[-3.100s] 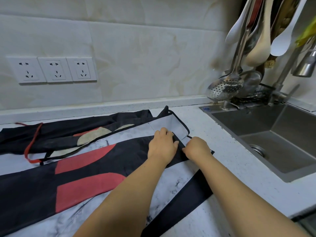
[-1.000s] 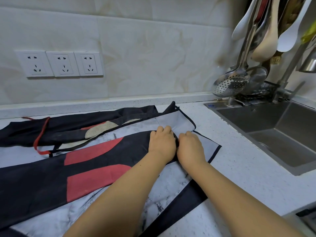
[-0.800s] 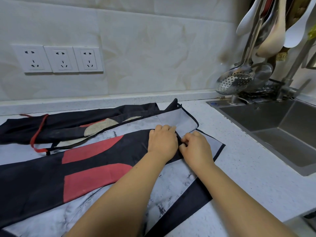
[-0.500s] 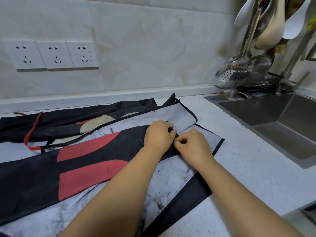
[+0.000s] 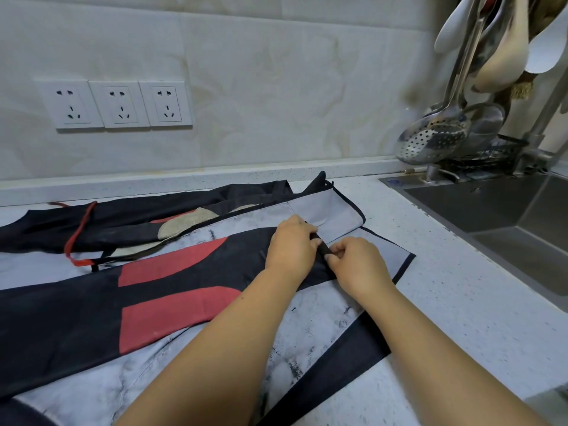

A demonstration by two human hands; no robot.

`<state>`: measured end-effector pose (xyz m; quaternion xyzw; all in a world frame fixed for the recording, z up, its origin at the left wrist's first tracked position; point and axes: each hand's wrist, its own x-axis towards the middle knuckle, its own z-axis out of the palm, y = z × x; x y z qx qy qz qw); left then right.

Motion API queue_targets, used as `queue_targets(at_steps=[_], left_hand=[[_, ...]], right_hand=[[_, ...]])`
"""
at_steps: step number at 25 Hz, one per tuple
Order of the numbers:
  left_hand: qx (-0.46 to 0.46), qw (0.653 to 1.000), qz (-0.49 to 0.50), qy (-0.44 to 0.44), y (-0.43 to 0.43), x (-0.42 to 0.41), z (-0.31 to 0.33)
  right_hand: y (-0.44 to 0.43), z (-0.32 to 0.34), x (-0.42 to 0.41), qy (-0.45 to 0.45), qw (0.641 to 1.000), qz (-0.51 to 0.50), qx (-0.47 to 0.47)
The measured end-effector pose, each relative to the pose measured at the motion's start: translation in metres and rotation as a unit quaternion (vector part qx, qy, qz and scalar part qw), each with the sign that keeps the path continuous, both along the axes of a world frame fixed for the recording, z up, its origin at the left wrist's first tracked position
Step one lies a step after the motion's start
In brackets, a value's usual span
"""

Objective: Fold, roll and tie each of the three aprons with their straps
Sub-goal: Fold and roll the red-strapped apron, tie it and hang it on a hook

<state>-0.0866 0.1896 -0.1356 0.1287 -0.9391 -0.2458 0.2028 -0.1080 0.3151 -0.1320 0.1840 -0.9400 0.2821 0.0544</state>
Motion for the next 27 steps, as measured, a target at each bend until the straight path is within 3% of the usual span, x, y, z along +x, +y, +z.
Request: queue_targets(at_steps=[2, 6, 9, 13, 18, 24, 27], left_hand=[[-0.015, 1.000, 0.006, -0.003, -0.001, 0.003, 0.003], [-0.156, 0.987, 0.031, -0.036, -0.006, 0.007, 0.007], [-0.093, 0.994, 0.051, -0.033, -0.008, 0.009, 0.008], [-0.003, 0.999, 0.044, -0.002, -0.012, 0.009, 0.003], [0.041, 0.998, 0.043, 0.013, -0.016, 0.007, -0.006], [0.037, 0.999, 0.018, 0.030, -0.012, 0.011, -0.004], [0.067, 0.997, -0.032, -0.014, -0.017, 0.019, 0.009]], right_hand=[[-0.005, 0.001, 0.005, 0.043, 0.999, 0.011, 0.008], [-0.012, 0.004, 0.014, 0.127, 0.988, 0.045, 0.077], [-0.011, 0.003, 0.019, 0.127, 0.987, 0.063, 0.073], [-0.009, 0.004, 0.021, 0.014, 0.997, 0.025, -0.070], [-0.011, 0.004, 0.021, 0.072, 0.994, -0.006, 0.088], [-0.018, 0.011, 0.025, 0.127, 0.984, 0.049, 0.119], [-0.029, 0.029, 0.024, 0.124, 0.973, 0.086, 0.177]])
